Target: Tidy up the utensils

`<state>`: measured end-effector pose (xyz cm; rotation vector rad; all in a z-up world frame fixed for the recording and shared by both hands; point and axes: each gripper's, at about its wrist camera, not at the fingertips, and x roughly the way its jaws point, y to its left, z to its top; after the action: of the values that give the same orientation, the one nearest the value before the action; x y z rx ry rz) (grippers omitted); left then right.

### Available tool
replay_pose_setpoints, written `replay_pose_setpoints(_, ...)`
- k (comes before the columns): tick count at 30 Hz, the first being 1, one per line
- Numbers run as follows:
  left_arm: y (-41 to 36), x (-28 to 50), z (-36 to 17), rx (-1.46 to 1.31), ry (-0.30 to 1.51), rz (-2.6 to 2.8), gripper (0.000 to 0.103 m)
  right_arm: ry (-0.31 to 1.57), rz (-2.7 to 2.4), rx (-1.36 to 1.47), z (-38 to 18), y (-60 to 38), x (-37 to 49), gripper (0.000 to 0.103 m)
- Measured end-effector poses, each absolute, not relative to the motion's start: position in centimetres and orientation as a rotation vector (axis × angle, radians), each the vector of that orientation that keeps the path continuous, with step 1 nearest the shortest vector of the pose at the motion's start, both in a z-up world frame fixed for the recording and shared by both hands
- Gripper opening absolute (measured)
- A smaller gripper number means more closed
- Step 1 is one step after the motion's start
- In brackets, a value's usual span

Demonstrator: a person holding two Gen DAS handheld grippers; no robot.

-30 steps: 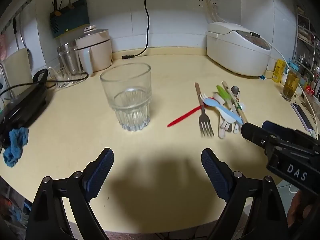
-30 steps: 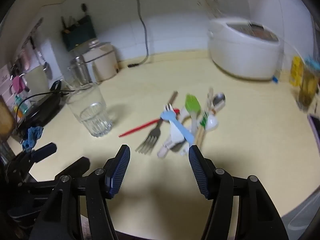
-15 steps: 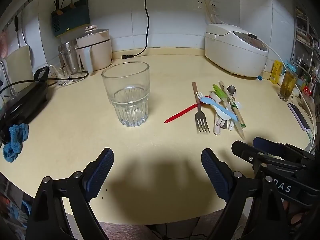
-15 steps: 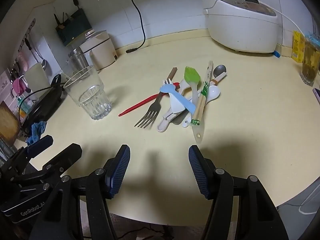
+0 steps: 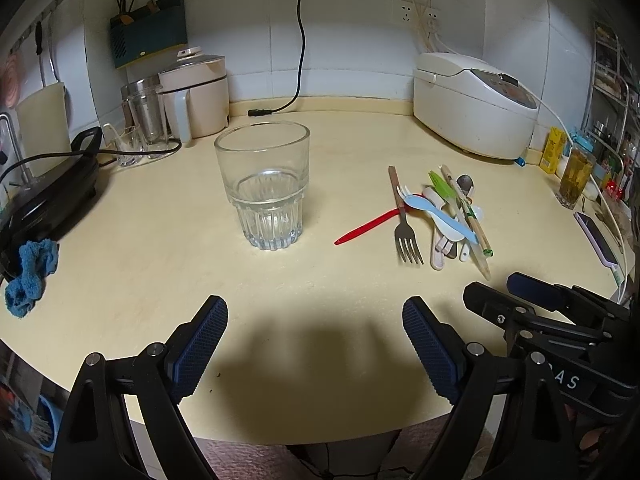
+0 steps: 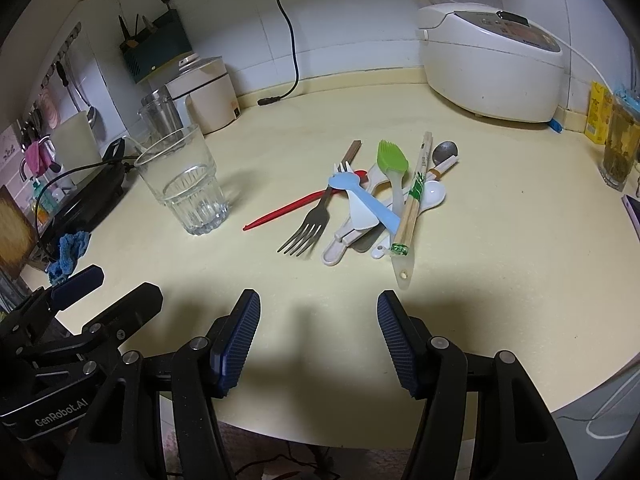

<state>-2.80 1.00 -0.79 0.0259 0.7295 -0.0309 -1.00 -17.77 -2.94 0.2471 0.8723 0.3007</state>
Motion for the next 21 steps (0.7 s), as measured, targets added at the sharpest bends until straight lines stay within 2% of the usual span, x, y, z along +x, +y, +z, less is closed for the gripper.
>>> replay_pose_setpoints(21, 1.2, -2.4, -1.7, 0.027, 0.754, -0.029, 0.092, 0.904, 0.299, 0.253, -4.0, -17.7, -0.7, 0.062)
